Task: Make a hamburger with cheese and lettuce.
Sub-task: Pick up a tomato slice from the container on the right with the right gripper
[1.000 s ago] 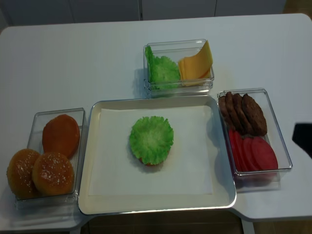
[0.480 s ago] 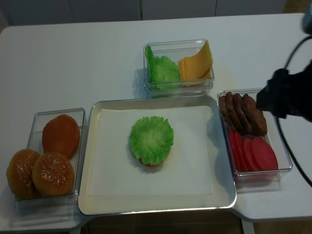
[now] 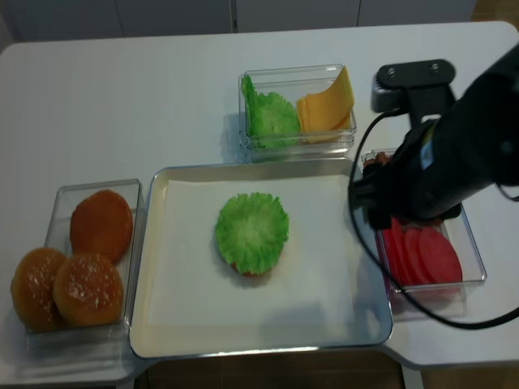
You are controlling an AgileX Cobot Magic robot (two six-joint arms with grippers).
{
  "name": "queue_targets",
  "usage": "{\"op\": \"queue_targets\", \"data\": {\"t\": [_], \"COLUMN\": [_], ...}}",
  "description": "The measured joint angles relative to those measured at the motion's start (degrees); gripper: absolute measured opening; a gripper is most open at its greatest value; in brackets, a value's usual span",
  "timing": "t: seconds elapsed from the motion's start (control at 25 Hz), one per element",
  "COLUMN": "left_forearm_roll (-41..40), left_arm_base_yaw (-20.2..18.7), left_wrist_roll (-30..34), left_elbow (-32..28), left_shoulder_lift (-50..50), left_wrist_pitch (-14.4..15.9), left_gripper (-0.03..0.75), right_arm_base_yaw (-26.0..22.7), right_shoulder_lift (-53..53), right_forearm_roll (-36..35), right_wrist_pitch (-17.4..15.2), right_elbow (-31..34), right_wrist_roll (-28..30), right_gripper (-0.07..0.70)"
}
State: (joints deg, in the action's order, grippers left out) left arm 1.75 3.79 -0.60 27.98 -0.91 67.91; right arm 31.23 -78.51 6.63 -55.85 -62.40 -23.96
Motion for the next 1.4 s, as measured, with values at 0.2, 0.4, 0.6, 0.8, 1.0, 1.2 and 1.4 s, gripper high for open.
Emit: {"op": "queue_targets", "data": {"t": [0.2, 0.4, 0.6, 0.8, 1.0, 1.2, 1.4], "left_forearm_roll": [0.0, 0.0, 0.0, 0.0, 0.0, 0.0, 0.0], "left_arm_base_yaw": [0.0, 0.0, 0.0, 0.0, 0.0, 0.0, 0.0], "left_wrist_roll": [0.0, 0.0, 0.0, 0.0, 0.0, 0.0, 0.0], "left_elbow": [0.0, 0.0, 0.0, 0.0, 0.0, 0.0, 0.0], "left_shoulder_lift": [0.0, 0.0, 0.0, 0.0, 0.0, 0.0, 0.0], "left_wrist_pitch": [0.0, 0.0, 0.0, 0.0, 0.0, 0.0, 0.0], "left_gripper": [0.445, 0.445, 0.445, 0.445, 0.445, 0.443, 0.429], "right_arm_base_yaw": [1.7, 1.7, 1.7, 1.7, 1.7, 1.7, 1.7], "right_shoulder_lift": [-3.2, -5.0, -7.7, -9.2, -10.4, -10.7, -10.7], "right_forearm_roll": [3.0, 4.0, 4.6, 6.0, 6.4, 7.1, 7.4], "right_wrist_pitch": [-0.4, -0.7, -0.7, -0.4, -0.3, -0.1, -0.1], "right_elbow": [-0.1, -0.1, -0.1, -0.1, -0.1, -0.1, -0.1], "right_wrist_roll": [-2.5, -2.7, -2.7, -2.7, -2.7, -2.7, -2.7], "right_gripper": [0.427, 0.355, 0.337, 0.336, 0.314, 0.265, 0.223]}}
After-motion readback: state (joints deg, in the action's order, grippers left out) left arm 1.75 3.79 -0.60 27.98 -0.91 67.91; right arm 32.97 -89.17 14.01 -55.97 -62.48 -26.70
